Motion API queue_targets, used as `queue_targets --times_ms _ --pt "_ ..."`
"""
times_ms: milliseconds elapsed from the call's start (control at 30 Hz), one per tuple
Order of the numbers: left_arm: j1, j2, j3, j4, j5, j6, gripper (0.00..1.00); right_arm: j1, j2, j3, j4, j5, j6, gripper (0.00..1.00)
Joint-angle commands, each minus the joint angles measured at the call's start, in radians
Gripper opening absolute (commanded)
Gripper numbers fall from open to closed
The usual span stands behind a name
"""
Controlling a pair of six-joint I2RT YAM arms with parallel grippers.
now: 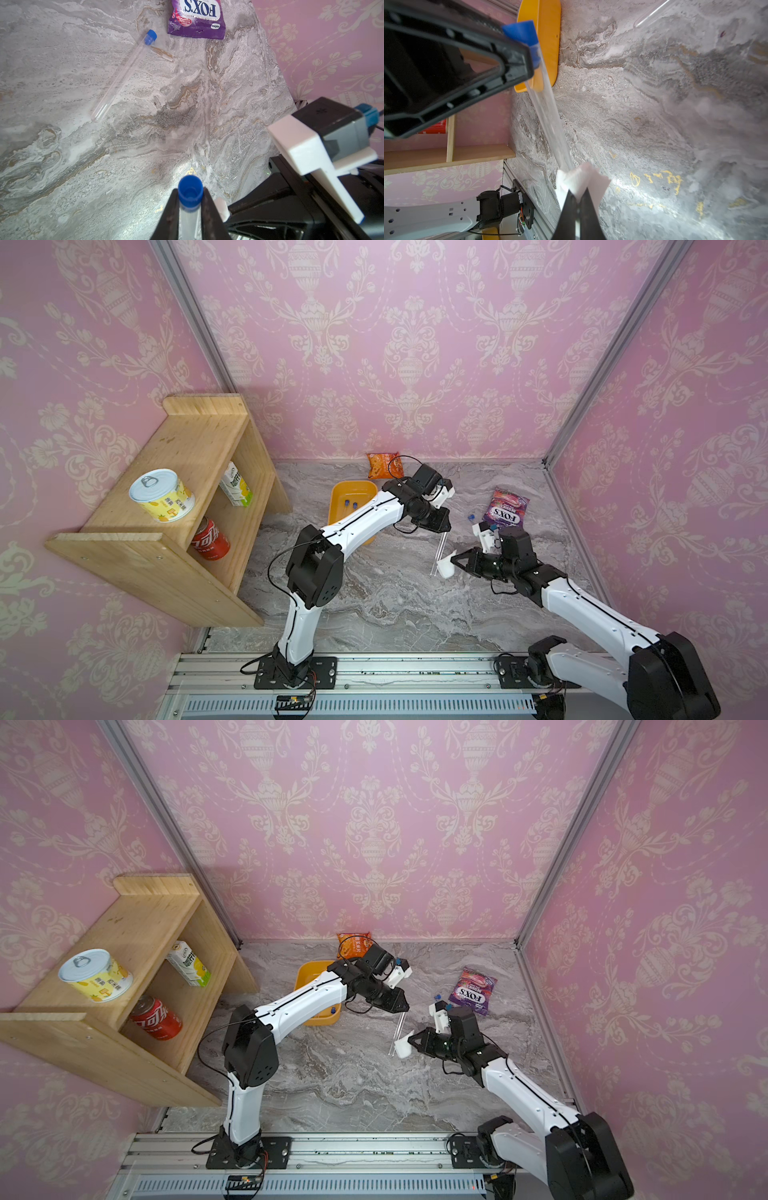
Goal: Wipe the exteriors of test tubes
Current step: Wipe the dirt from the test tube.
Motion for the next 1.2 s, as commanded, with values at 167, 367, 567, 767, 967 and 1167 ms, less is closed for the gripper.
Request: queue_targets --times_ms 167,367,567,767,967,1167 --pt "-0.01 -0.023 0.02 0.01 0.032 -0.022 0.19 -0.054 0.084 0.145 0.004 -0.004 -0.043 0.0" --pt "-0.011 -0.027 0.019 0.013 0.035 -0.023 0.19 -0.102 0.14 0.219 0.007 -0.034 -0.044 0.0" --pt "-0.011 -0.026 0.022 0.012 0.037 -0.022 0.2 -0.101 0.154 0.199 0.011 -0.064 -0.026 0.0" --pt "-0.012 -0.022 0.029 0.015 0.038 -0.021 0.2 -0.073 0.113 0.128 0.001 -0.058 -0.016 0.0" --pt "-0.012 -0.023 0.035 0.011 0.038 -0.024 0.2 -0.017 0.094 0.067 0.014 -0.022 0.007 0.0" --pt "-0.011 -0.024 0.041 0.01 0.044 -0.026 0.2 0.036 0.086 0.006 0.049 0.012 0.043 0.0"
